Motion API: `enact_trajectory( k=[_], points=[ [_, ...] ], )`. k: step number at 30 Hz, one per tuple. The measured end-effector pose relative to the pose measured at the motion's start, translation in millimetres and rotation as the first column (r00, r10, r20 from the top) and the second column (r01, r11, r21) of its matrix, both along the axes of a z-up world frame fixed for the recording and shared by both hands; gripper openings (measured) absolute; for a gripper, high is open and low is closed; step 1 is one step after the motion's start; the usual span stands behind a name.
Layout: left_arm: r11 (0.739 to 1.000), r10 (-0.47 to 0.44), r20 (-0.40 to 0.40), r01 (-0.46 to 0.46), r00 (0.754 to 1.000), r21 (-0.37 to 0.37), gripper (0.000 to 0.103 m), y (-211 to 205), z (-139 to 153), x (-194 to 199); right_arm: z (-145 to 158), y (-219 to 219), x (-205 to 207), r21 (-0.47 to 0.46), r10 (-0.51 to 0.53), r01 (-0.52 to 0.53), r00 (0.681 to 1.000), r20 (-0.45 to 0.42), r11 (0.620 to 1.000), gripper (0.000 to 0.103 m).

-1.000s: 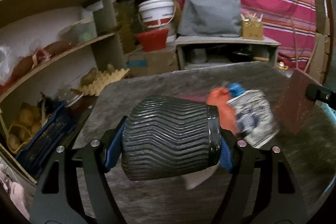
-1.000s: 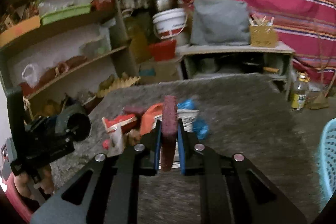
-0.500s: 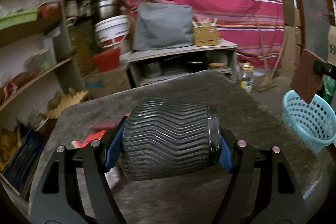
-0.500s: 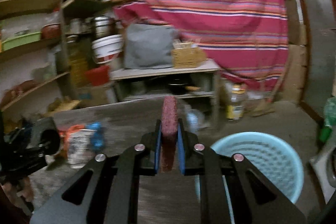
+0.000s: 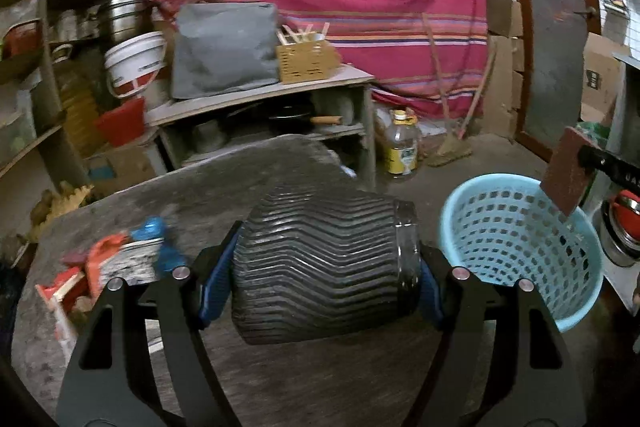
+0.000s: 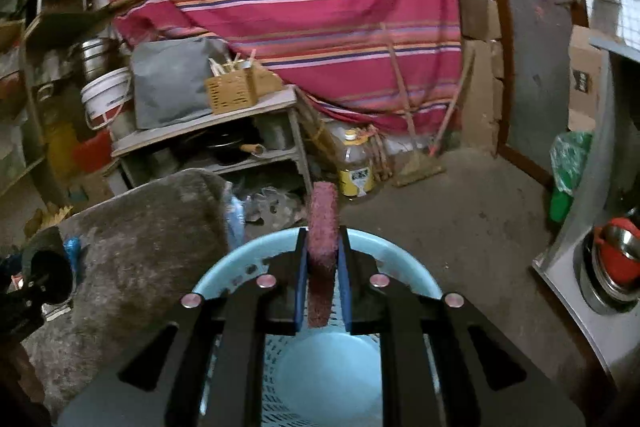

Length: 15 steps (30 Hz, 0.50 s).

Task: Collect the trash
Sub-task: 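Carry the sponge and cup to the blue basket and release both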

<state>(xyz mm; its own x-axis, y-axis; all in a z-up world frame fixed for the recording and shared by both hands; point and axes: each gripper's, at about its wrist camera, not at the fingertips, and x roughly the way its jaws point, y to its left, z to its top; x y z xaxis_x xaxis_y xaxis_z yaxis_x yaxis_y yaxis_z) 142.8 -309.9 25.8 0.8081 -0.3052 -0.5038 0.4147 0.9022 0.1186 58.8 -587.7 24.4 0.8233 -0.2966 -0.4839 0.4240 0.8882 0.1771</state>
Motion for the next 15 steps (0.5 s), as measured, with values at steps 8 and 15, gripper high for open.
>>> enact_trajectory(
  k=[8,15],
  points=[
    [0.996,-0.088,-0.018,0.088,0.996,0.02,0.073,-71,-13,2,-5,-19,-16,0.045,-0.012,0.011,1.0,0.029,0.999,0.014],
    [0.985,-0.166,-0.034,0.167,0.986,0.038,0.073,-114,-22,-5,-12,-29,-20,0.086,-0.028,0.025,0.999,0.04,0.996,0.014]
  ],
)
